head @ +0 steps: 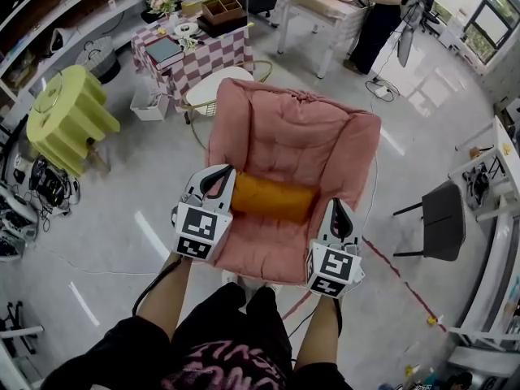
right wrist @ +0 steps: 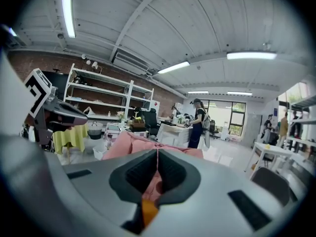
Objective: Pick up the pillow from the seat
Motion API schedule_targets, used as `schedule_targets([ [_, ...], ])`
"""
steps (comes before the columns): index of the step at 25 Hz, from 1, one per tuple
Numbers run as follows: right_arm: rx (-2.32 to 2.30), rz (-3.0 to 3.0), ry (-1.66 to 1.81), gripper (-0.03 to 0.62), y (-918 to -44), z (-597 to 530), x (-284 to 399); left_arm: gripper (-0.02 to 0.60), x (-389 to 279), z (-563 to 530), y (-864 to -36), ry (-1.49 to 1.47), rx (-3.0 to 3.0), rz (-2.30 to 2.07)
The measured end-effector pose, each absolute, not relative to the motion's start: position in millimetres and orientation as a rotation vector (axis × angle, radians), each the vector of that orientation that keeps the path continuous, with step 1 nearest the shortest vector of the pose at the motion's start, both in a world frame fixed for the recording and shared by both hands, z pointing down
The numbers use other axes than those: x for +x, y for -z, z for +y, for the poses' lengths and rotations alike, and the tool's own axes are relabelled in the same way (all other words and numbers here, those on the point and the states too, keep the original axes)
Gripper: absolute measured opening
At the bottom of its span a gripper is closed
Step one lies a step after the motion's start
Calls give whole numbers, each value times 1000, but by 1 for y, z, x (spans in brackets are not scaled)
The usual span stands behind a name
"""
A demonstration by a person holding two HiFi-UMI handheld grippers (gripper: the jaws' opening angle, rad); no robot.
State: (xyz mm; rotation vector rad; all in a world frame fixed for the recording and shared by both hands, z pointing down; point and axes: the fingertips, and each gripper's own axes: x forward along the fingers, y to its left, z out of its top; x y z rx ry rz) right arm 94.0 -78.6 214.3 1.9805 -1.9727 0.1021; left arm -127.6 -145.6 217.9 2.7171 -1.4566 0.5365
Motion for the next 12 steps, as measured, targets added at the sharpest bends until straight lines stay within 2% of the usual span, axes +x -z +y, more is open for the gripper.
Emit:
schedule_targets([
  [12,1959,-2025,-168,21,-227,-89,131,9,-100,-146,-232,-584,2664,-1494],
])
